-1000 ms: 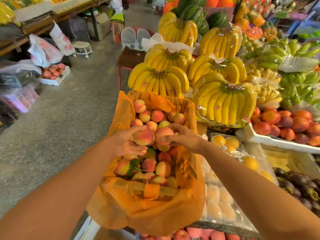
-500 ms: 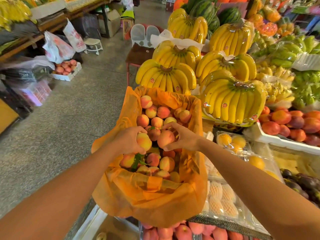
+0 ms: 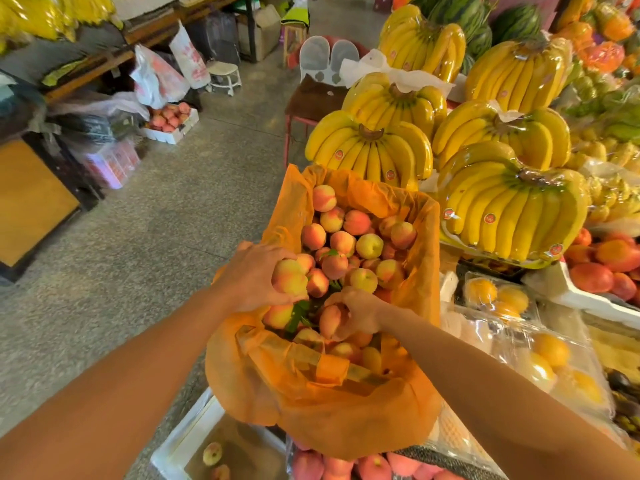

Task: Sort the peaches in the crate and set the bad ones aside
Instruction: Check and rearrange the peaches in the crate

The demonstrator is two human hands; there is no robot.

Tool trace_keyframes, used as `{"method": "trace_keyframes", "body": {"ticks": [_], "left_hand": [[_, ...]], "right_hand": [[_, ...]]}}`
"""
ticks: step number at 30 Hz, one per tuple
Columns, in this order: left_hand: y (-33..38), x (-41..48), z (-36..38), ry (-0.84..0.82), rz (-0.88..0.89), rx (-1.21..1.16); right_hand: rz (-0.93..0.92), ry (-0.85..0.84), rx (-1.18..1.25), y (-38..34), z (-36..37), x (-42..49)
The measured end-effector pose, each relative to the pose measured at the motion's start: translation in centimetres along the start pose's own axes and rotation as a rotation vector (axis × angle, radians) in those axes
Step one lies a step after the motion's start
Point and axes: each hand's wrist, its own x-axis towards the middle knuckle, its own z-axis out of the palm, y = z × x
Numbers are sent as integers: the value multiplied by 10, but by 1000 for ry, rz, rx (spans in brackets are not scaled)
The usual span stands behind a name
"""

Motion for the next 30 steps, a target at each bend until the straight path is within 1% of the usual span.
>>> {"method": "trace_keyframes", "body": {"ticks": [2,7,12,14,15,16,17,18,19,20,23,25,28,30], "left_hand": [[-4,0,2,3,0,-19],[-13,1,7,-11,0,-43],[-15,3,10,-10,-9,-53],[-12,4,9,-10,-14,-40],[-10,4,9,-12,-19,-41],[-9,4,8,-11,-25,-47],[-7,3,7,-8,-30,-58],[-5,3,6,-1,-32,-75],[-3,3,6,8,-33,-100],[-1,3,5,17,-34,-136],[3,5,8,36,-22,-270],[4,6,10,51,1,-312],[0,4,6,21,11,-270],[-10,1,5,-2,46,-169]], "right_hand": [[-3,0,-21,0,6,3],[10,-24,110,7,8,6],[50,-98,190,13,2,3],[43,-83,243,12,-3,-2],[29,-40,319,9,-7,-5],[13,27,450,5,-12,-9],[2,110,625,0,-18,-13],[-3,156,809,-5,-24,-16],[-6,154,947,-12,-30,-18],[-12,122,1009,-18,-34,-18],[-69,58,989,-40,-42,-14],[-50,119,968,-49,-43,-10],[-41,158,899,-48,-43,-9],[-21,155,760,-44,-43,-13]]}}
